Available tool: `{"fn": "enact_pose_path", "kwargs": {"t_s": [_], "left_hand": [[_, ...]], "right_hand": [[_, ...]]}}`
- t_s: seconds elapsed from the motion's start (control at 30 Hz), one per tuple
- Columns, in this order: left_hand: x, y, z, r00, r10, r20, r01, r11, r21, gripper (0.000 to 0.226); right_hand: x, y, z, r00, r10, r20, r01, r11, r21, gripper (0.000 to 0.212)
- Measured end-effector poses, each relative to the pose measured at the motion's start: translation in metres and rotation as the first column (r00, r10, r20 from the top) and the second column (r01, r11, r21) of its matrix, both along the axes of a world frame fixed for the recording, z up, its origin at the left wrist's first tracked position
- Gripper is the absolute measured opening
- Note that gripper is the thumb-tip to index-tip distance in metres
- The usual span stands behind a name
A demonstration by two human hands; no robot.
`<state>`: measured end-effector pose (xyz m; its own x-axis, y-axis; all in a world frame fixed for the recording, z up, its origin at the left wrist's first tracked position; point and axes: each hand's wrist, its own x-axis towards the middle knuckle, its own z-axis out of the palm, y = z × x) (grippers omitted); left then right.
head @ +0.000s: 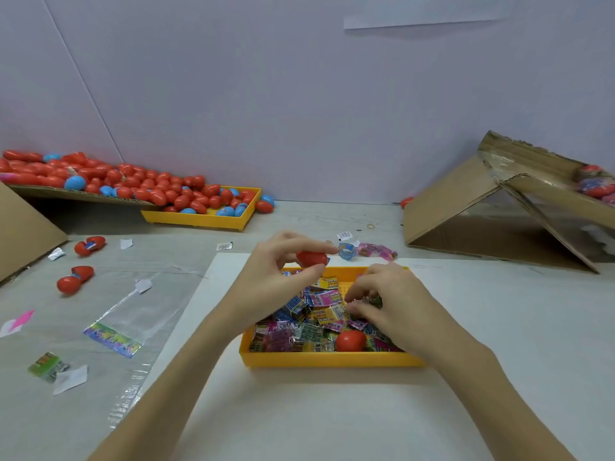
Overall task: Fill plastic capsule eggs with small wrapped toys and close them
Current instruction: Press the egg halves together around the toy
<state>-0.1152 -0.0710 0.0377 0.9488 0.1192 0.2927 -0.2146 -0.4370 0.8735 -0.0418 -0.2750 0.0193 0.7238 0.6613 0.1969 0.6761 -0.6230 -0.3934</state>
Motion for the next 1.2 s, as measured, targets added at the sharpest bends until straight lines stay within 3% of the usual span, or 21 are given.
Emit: {"fn": "enact_pose_path", "kwargs": {"t_s": [0.07,0.13,0.23,0.33,0.47,0.57,0.67,0.7,0.8,0.93,1.0,1.07,1.13,1.2], "left_hand": [[-0.003,0.009,-0.002,0.999,-0.015,-0.050,0.011,0.997,-0.080,0.030],[-0.005,0.014,-0.002,0.998,-0.015,-0.063,0.006,0.991,-0.136,0.027],[-0.006,0.013,-0.003,0.999,-0.017,-0.046,0.008,0.983,-0.186,0.031],[-0.005,0.010,-0.007,0.999,0.016,-0.031,-0.020,0.991,-0.136,0.029],[-0.005,0.004,-0.008,1.000,-0.024,-0.016,0.021,0.987,-0.157,0.022],[-0.003,-0.001,-0.011,1.000,0.028,-0.003,-0.028,0.999,-0.037,0.026],[-0.007,-0.012,-0.013,0.998,0.052,0.029,-0.054,0.996,0.075,0.004],[-0.009,-0.015,-0.013,0.998,0.039,0.041,-0.044,0.990,0.132,0.010],[-0.010,-0.021,-0.017,0.998,-0.001,0.056,-0.008,0.985,0.174,0.034],[-0.006,-0.025,-0.021,0.983,0.057,0.176,-0.084,0.985,0.148,0.010],[-0.006,-0.022,-0.022,0.977,0.085,0.194,-0.113,0.984,0.141,0.010],[-0.006,-0.018,-0.021,0.967,0.091,0.236,-0.133,0.977,0.168,0.018],[-0.006,-0.014,-0.020,0.944,0.070,0.323,-0.160,0.952,0.262,0.024],[-0.005,-0.011,-0.020,0.902,0.018,0.431,-0.213,0.887,0.410,0.029]], "right_hand": [[0.002,-0.002,0.000,1.000,0.004,0.007,-0.003,0.990,-0.139,0.028],[0.003,-0.003,0.001,1.000,0.010,0.003,-0.010,0.986,-0.169,0.033],[0.002,-0.003,-0.001,1.000,0.024,0.010,-0.023,0.992,-0.125,0.023],[0.004,-0.002,-0.003,0.999,0.028,0.043,-0.024,0.996,-0.090,0.015],[0.005,-0.001,-0.004,0.993,-0.030,0.110,0.017,0.993,0.119,0.017],[0.002,0.000,-0.003,0.987,-0.071,0.142,0.027,0.957,0.290,0.015],[0.000,0.002,-0.002,0.999,-0.015,0.039,-0.005,0.884,0.467,0.014],[-0.001,0.002,-0.002,1.000,0.013,0.013,-0.017,0.862,0.506,0.014],[-0.003,0.004,-0.004,0.999,0.046,0.001,-0.040,0.844,0.535,0.014],[-0.005,0.006,-0.006,0.997,0.080,-0.019,-0.057,0.844,0.533,0.014],[-0.006,0.008,-0.006,0.991,0.077,-0.108,-0.006,0.840,0.543,0.015],[-0.006,0.009,-0.003,0.950,0.095,-0.298,0.105,0.800,0.591,0.027],[-0.007,0.010,0.004,0.852,0.157,-0.498,0.233,0.739,0.632,0.050],[-0.008,0.009,0.009,0.803,0.164,-0.573,0.281,0.743,0.608,0.060]]}}
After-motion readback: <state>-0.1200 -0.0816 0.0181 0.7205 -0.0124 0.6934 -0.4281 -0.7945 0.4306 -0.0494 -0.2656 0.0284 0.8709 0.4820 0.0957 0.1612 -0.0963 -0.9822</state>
